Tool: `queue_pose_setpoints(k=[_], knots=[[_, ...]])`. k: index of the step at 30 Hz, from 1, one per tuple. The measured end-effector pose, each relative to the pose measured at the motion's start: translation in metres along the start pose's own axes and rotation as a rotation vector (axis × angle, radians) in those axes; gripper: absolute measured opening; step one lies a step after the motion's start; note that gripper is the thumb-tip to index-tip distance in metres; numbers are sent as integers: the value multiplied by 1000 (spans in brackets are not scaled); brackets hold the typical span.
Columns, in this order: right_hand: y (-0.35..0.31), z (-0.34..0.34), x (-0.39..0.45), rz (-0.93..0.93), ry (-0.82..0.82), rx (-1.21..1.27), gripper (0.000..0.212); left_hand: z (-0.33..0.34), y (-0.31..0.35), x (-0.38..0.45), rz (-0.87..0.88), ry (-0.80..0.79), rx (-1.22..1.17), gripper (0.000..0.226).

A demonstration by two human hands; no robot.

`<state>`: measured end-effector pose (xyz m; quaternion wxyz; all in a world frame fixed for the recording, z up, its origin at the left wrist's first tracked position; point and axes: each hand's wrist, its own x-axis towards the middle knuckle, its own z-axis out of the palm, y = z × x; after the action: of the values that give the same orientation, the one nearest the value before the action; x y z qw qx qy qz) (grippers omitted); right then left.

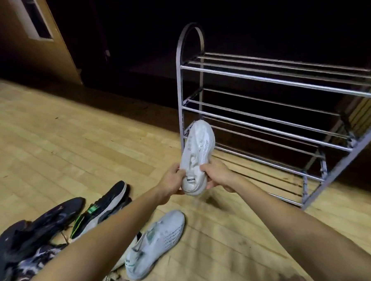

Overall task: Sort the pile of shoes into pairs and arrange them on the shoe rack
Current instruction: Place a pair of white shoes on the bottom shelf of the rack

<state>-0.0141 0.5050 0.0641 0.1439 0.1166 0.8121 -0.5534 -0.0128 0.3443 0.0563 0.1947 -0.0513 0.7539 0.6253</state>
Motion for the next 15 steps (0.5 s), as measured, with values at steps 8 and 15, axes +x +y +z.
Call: queue_pose_setpoints(k=[8,15], knots=[[71,12,62,187,-146,224,35,18,-66,61,-186,12,-145,34],[113,-13,102,241,-101,472,38,44,-88,118,-223,-67,-278,40]])
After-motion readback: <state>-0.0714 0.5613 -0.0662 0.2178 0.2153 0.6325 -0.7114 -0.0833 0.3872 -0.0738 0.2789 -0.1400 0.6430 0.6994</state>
